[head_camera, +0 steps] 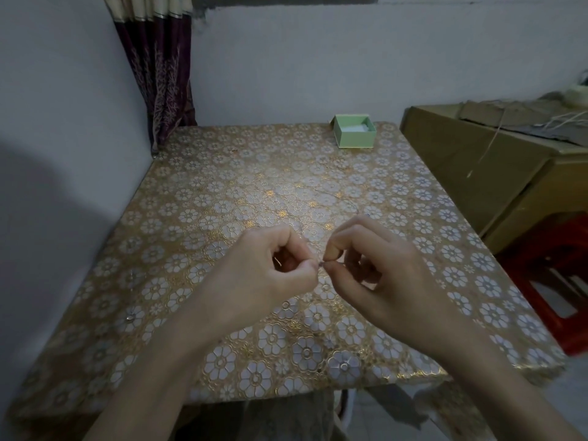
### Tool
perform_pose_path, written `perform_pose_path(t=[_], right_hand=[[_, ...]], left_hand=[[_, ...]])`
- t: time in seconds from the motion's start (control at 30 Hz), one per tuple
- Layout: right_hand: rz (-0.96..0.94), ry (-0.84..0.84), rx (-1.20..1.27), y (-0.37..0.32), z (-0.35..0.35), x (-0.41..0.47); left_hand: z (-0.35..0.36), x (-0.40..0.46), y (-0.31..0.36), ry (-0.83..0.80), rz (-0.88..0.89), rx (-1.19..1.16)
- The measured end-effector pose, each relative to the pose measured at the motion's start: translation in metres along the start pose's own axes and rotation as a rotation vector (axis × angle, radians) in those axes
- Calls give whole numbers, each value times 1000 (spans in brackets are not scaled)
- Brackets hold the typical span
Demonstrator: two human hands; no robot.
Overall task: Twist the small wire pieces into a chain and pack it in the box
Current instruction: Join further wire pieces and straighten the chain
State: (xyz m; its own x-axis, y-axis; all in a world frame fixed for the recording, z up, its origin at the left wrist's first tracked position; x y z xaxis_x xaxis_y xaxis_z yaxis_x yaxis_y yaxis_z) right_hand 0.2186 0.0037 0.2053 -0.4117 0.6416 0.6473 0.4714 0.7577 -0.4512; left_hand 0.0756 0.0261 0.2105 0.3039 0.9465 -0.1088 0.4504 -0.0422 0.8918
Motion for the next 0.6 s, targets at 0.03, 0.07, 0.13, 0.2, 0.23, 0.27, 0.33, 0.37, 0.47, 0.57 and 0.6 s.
perform_pose_path(t=[0.03,0.07,0.13,0.2,0.23,0.27,0.33,0.37,0.47,0.57,0.6], right_hand=[[-16,-8,-34,0,0,0],[-33,-15,-69,0,0,1],[-61,-26,-123,-1,0,1],[-89,-36,-163,0,0,1],[-105,-43,-185,0,0,0],[-120,-53,-206,-1,1,0],[-135,-70,-236,0,1,-1],[-136,-71,-241,0,1,-1],[-121,-52,-226,2,3,-2],[-91,-42,-167,3,5,-3],[-75,-40,-143,4,5,-3]], left_hand=[[0,0,0,-7,-7,4],[1,0,-1,-12,-13,5],[2,1,-1,-21,-27,4],[2,3,-2,-31,-46,-11],[2,4,-2,-34,-55,-14],[2,5,-2,-39,-63,-10],[2,6,-2,-54,-70,-3],[2,6,-3,-62,-72,-13],[3,7,-4,-74,-73,-30],[5,9,-8,-80,-69,-7],[5,9,-9,-81,-68,0]])
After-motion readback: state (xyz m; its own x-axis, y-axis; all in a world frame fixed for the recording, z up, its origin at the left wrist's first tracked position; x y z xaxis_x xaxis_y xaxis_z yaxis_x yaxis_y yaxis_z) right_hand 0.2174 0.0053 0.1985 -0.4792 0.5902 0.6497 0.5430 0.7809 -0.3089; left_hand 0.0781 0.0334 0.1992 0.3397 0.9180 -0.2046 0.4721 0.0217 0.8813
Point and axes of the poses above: each hand's wrist, its own x-axis towards the middle knuckle, its own z-axis out of the palm, y = z × x, the point moved 4 cm from there along x, towards the middle knuckle, and after that the axes turned 10 degrees about -z, right-handed, at the moved point
